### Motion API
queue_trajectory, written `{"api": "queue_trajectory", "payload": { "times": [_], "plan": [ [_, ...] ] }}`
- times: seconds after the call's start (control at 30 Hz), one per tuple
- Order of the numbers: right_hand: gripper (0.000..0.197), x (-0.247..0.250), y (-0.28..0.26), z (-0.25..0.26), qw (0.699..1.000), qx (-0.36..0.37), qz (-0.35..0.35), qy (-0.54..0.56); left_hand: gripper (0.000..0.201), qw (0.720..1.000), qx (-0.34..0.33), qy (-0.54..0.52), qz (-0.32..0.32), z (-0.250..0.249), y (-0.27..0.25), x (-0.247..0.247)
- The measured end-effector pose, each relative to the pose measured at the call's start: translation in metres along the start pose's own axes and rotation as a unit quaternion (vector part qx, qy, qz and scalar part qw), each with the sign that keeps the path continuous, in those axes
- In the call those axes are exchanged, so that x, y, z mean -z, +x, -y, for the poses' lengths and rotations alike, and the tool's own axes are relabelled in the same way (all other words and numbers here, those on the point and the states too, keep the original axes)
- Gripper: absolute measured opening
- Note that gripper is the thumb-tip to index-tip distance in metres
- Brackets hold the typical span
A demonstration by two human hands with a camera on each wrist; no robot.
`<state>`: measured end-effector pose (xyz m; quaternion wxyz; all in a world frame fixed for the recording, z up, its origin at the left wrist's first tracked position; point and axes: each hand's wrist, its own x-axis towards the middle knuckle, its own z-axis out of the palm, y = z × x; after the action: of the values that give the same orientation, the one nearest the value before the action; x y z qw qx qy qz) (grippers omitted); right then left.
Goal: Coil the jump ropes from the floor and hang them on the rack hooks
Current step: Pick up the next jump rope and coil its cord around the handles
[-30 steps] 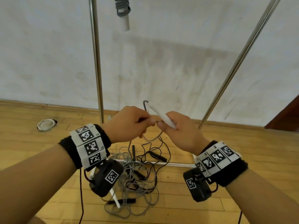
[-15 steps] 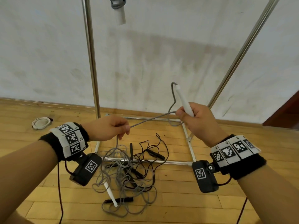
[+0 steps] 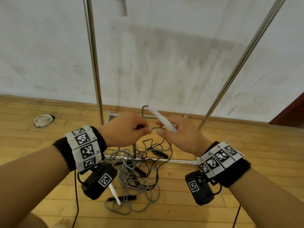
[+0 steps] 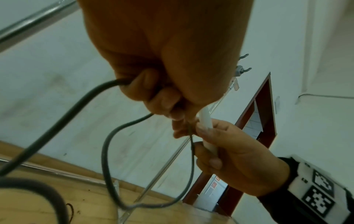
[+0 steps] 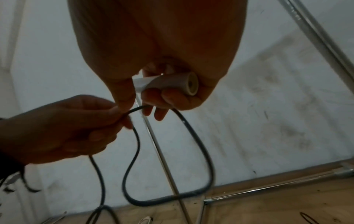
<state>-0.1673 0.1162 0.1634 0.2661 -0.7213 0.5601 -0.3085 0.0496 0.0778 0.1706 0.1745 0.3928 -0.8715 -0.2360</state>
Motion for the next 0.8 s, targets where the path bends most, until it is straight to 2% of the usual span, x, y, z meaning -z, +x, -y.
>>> {"api": "queue_trajectory", "payload": {
  "times": [0.07, 0.23, 0.43, 0.6, 0.7, 0.8],
  "plan": [
    [0.013, -0.008, 0.0, 0.005, 1.0, -0.004, 0.003, 0.006, 0.028, 1.0, 0.0, -0.011, -0.024, -0.005, 0.001, -0.002],
    [0.02, -0.003, 0.006, 0.006, 0.999, 0.003, -0.05, -0.021, 0.025, 0.999, 0.019, -0.039, -0.025, 0.006, -0.002, -0.003],
    [0.024, 0.029, 0.012, 0.004, 0.99, 0.023, -0.138, 0.011, 0.017, 0.992, 0.065, -0.093, 0.052, 0.035, -0.01, -0.005],
    [0.021, 0.049, 0.014, -0.003, 0.98, 0.018, -0.199, 0.006, 0.023, 0.986, 0.104, -0.06, 0.118, 0.053, -0.013, -0.006],
    [0.018, 0.064, 0.014, -0.012, 0.969, 0.0, -0.24, 0.06, 0.033, 0.982, 0.128, -0.016, 0.139, 0.065, -0.018, -0.003],
    [0.014, 0.068, 0.009, -0.024, 0.978, -0.029, -0.197, 0.061, 0.03, 0.985, 0.134, -0.011, 0.105, 0.07, -0.022, 0.003]
  ]
}}
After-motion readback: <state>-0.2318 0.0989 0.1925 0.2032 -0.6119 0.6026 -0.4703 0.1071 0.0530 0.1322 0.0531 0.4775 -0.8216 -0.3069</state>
